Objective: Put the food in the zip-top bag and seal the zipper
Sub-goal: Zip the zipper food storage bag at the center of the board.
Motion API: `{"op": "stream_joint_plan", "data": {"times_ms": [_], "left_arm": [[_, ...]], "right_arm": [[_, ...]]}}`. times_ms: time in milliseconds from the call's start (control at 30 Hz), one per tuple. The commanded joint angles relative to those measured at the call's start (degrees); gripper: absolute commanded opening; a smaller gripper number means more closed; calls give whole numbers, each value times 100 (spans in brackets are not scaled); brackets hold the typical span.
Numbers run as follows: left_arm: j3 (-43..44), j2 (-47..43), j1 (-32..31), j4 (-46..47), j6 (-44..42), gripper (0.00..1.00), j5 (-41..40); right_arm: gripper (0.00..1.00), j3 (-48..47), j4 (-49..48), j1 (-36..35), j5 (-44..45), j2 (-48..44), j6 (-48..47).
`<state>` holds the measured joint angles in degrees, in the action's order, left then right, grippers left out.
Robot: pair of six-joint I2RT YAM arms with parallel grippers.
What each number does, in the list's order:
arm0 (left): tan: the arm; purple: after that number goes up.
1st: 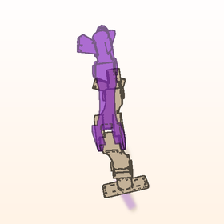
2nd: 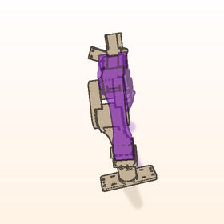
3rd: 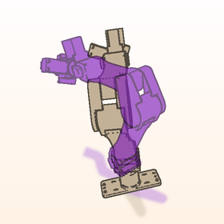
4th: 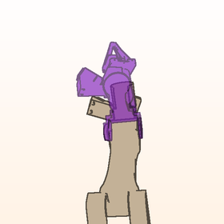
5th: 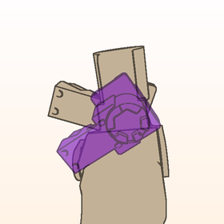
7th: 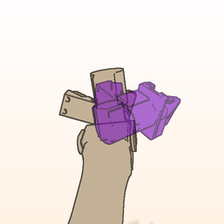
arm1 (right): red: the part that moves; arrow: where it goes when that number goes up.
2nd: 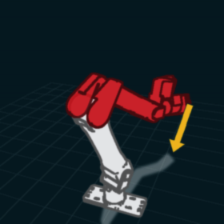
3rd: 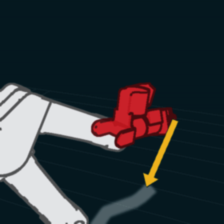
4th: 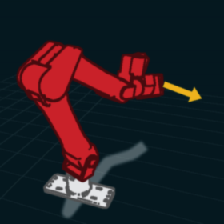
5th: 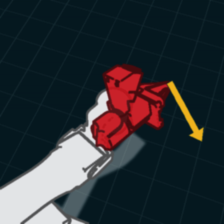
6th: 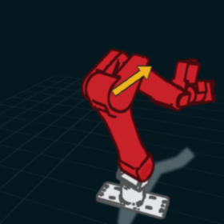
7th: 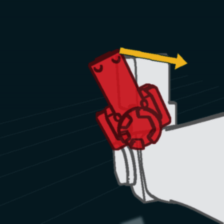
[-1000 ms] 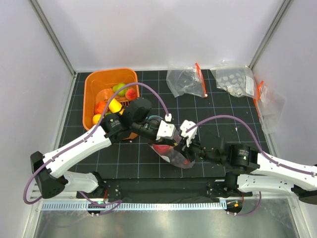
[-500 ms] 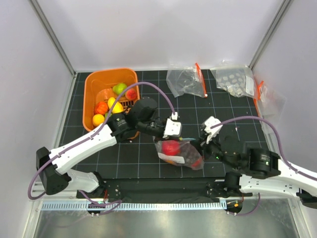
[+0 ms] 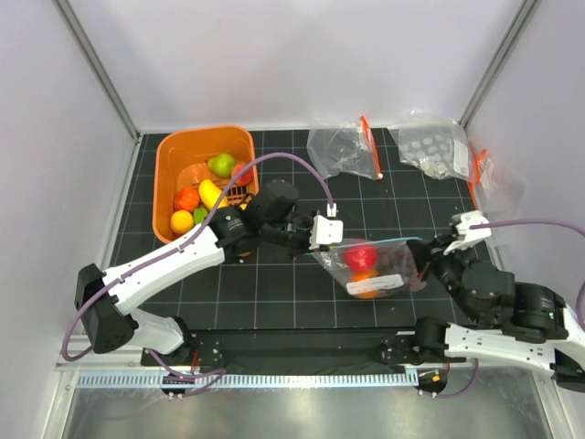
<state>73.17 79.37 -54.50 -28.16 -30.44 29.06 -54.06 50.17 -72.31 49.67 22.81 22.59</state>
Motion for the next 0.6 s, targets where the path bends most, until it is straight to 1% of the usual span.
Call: {"op": "stream_joint_plan", "data": {"times_ms": [0,67,300,467,567], "left_arm": [[66,17,89,-603,38,0,-629],[57,34,89,-629,29,0,-795],[128,113,89,-726,46,0,-1156],[128,52,141,-691,143,0,-1358],[154,17,238,-621,319,0,-1561]], "right_arm": [[1,-552,124,16,1641,-224,395],[1,-605,212,16,1939,-294,360],[1,-825,423,-11,2362,-294,307],[1,-948,546,-81,2486,-373,281],[1,-826,458,-186,2285,-312,193]]}}
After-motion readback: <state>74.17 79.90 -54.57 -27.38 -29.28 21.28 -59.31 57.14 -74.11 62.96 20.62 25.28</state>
